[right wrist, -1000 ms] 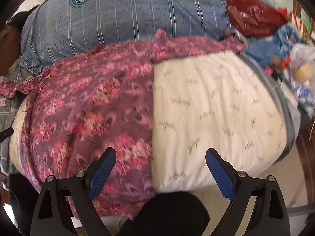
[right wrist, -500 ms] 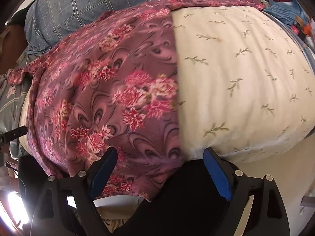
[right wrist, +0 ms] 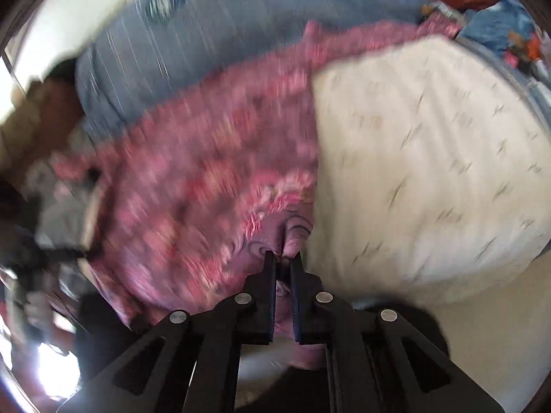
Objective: Fold small clothes
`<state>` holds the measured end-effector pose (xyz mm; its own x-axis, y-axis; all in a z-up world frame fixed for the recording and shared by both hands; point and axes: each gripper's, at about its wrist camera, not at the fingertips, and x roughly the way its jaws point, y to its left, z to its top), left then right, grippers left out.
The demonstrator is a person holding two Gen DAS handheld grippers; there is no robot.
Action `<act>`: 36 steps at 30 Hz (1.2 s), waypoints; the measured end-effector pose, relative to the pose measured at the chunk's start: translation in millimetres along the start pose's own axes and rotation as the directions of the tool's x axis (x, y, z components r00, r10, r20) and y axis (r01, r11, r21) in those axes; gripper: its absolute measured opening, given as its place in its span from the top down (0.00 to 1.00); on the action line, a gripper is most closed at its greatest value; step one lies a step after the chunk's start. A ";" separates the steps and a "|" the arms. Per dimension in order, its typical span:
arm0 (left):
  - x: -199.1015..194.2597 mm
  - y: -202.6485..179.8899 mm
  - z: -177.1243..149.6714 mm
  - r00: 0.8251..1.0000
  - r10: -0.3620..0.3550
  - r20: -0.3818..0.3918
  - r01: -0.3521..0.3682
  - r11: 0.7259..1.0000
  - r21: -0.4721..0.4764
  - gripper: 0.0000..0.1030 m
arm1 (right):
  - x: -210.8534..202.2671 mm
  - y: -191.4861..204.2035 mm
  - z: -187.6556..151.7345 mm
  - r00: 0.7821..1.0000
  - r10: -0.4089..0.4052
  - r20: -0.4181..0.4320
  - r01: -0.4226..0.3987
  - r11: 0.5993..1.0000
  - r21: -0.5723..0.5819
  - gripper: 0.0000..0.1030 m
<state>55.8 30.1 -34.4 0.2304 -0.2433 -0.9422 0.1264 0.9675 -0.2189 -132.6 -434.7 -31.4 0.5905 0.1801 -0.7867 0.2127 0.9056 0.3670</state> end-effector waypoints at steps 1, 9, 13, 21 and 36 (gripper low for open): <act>-2.8 8.6 -0.1 1.000 -0.030 -0.007 0.030 0.999 -0.024 0.88 | -12.2 -4.3 5.2 0.999 0.018 0.035 -0.018 1.000 0.018 0.94; 3.7 38.4 -8.5 0.999 0.004 -0.044 -0.008 0.997 -0.077 0.90 | 13.2 -53.7 -2.9 0.992 -0.082 -0.094 0.096 0.984 0.148 0.98; -24.1 23.8 19.8 0.996 -0.048 0.070 0.050 0.998 -0.026 0.61 | 5.9 -45.7 13.4 0.996 -0.071 -0.048 0.077 0.988 0.135 0.87; 25.4 -8.3 71.6 0.993 0.040 0.114 -0.038 0.999 -0.014 0.49 | 70.7 -11.7 84.7 0.993 -0.053 0.101 0.044 0.995 0.089 0.62; -7.8 -32.8 85.5 0.971 -0.078 0.225 0.052 0.991 0.120 0.46 | 25.6 -178.6 213.3 0.936 -0.249 0.249 0.114 0.883 0.455 0.58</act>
<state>132.3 -5.6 1.9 0.4313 -0.3271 -0.8408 0.2529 0.9384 -0.2354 10.6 -673.8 -11.1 0.6933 -0.1526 -0.7043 0.6094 0.6459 0.4599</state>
